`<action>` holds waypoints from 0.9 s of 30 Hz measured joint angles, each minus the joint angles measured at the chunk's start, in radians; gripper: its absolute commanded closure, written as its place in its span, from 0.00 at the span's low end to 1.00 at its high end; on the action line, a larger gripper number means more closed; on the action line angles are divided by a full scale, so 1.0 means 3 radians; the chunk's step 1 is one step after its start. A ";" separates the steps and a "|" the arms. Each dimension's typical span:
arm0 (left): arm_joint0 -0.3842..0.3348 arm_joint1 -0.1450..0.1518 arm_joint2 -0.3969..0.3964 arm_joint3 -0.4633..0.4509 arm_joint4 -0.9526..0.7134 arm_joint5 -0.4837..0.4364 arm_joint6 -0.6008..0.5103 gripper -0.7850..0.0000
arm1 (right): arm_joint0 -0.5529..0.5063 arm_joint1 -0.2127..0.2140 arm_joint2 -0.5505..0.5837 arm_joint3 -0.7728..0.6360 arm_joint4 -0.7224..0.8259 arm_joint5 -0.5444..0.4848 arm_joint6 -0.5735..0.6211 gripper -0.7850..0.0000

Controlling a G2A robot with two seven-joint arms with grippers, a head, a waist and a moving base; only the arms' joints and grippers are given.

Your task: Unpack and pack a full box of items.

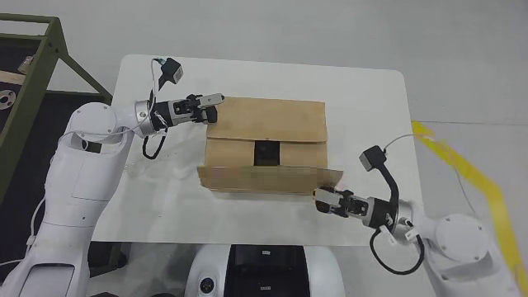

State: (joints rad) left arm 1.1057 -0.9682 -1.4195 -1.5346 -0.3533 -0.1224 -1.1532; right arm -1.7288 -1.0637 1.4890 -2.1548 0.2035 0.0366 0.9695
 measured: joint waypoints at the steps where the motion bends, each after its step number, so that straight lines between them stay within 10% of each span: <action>1: 0.0000 0.0000 0.0000 0.0000 0.0000 0.0000 0.0000 0.00 | 0.0027 -0.0001 -0.0007 0.0018 0.0013 -0.0002 -0.0039 0.00; 27: 0.0000 0.0000 0.0000 0.0000 0.0000 0.0000 0.0000 0.00 | 0.0945 -0.0048 -0.0444 0.0797 -0.0052 -0.0181 -0.0523 0.00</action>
State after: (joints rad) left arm 1.1057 -0.9682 -1.4195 -1.5346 -0.3533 -0.1224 -1.1532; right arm -1.4454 -1.0782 1.3558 -1.9158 0.1878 -0.0178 0.8127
